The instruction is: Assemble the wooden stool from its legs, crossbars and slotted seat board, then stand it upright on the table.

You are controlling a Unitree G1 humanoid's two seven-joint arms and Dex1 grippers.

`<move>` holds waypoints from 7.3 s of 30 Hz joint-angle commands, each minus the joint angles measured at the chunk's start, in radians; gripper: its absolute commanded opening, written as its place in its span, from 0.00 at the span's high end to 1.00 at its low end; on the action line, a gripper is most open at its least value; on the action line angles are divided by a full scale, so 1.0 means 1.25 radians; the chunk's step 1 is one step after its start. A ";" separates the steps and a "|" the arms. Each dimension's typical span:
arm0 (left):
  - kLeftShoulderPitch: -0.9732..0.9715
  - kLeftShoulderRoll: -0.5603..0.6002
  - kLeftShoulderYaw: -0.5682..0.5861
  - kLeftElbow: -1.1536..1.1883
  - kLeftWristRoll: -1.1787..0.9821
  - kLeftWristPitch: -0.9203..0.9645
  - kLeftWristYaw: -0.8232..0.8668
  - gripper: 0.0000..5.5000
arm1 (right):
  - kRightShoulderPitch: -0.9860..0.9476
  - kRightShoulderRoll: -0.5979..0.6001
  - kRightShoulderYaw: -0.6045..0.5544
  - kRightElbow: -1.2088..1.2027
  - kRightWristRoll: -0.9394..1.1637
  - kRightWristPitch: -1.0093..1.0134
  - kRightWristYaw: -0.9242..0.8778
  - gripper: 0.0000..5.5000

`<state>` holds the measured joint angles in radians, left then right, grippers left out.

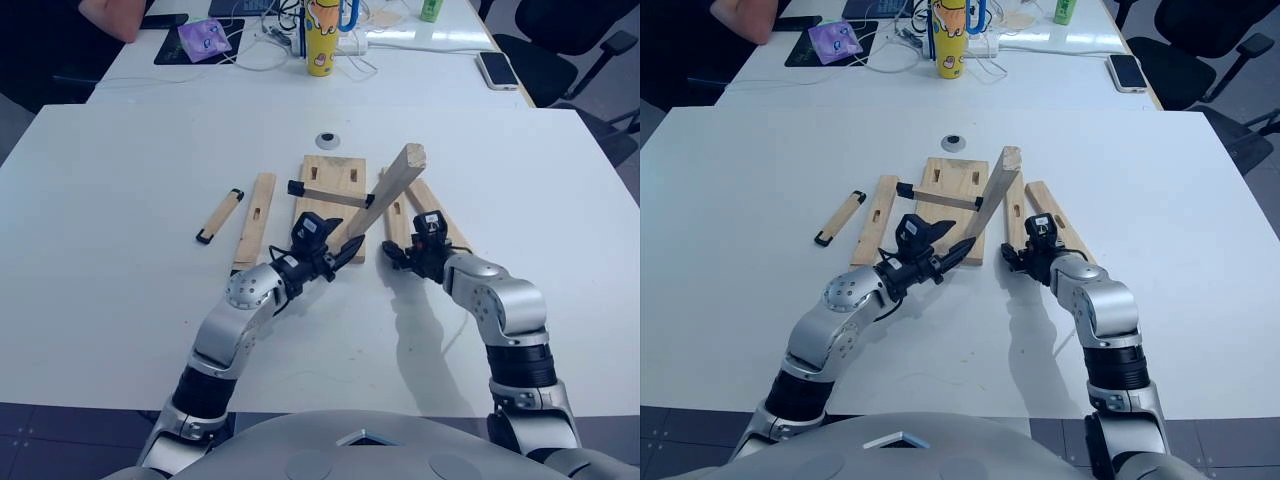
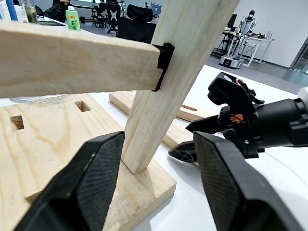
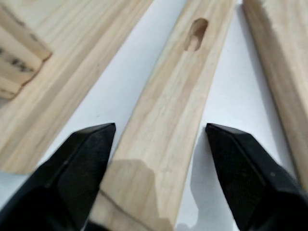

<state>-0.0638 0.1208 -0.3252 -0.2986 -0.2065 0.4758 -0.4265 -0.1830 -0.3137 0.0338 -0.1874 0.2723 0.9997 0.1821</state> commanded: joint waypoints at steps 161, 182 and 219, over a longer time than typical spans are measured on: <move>-0.273 0.422 0.275 0.108 -0.292 -0.040 -0.331 0.62 | 0.002 0.170 0.125 0.182 -0.061 -0.528 0.122 0.72; -0.357 0.371 0.235 0.319 -0.216 -0.153 -0.508 0.62 | -0.037 0.176 0.198 0.343 -0.156 -0.334 0.116 1.00; -0.265 0.374 0.328 0.216 -0.228 -0.099 -0.444 0.62 | -0.152 0.229 0.165 0.297 -0.124 -0.185 0.071 1.00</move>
<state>-0.4034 0.5937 0.0745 -0.0083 -0.4820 0.3460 -0.9916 -0.3876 -0.0380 0.2470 0.1265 0.1339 0.7172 0.3001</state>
